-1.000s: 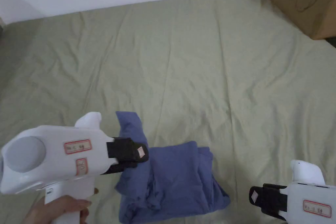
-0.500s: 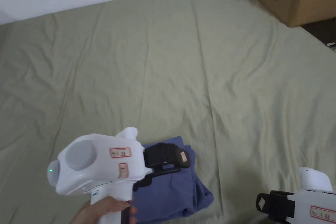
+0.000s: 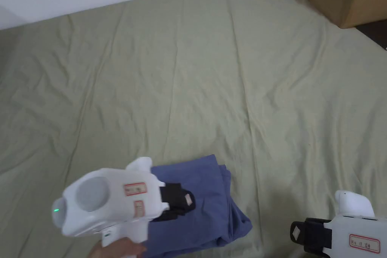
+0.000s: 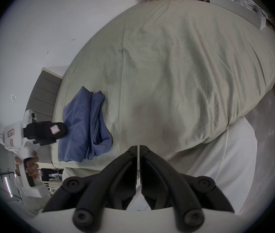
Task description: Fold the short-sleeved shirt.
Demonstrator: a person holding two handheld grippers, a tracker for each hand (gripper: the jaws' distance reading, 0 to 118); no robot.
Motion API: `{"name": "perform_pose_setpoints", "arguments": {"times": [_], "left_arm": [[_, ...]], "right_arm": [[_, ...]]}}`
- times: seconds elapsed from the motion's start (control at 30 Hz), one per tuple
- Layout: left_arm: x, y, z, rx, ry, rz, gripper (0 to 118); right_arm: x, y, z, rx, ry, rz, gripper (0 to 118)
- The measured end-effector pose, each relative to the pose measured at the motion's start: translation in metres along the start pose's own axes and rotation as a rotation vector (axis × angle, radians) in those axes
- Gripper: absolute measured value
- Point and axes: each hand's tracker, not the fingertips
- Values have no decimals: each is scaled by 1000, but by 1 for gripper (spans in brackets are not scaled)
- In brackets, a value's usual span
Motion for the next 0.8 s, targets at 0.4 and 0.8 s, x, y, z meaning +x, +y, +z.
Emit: {"name": "perform_pose_setpoints", "arguments": {"times": [0.4,0.8], "left_arm": [[45,5,-54,-103,25,-96,7],[-45,-6,87,172,-119,86,29]], "right_arm": [[6,0,17,29,-37,-30,3],[-84,23,-8,-15,23,261,3]]}}
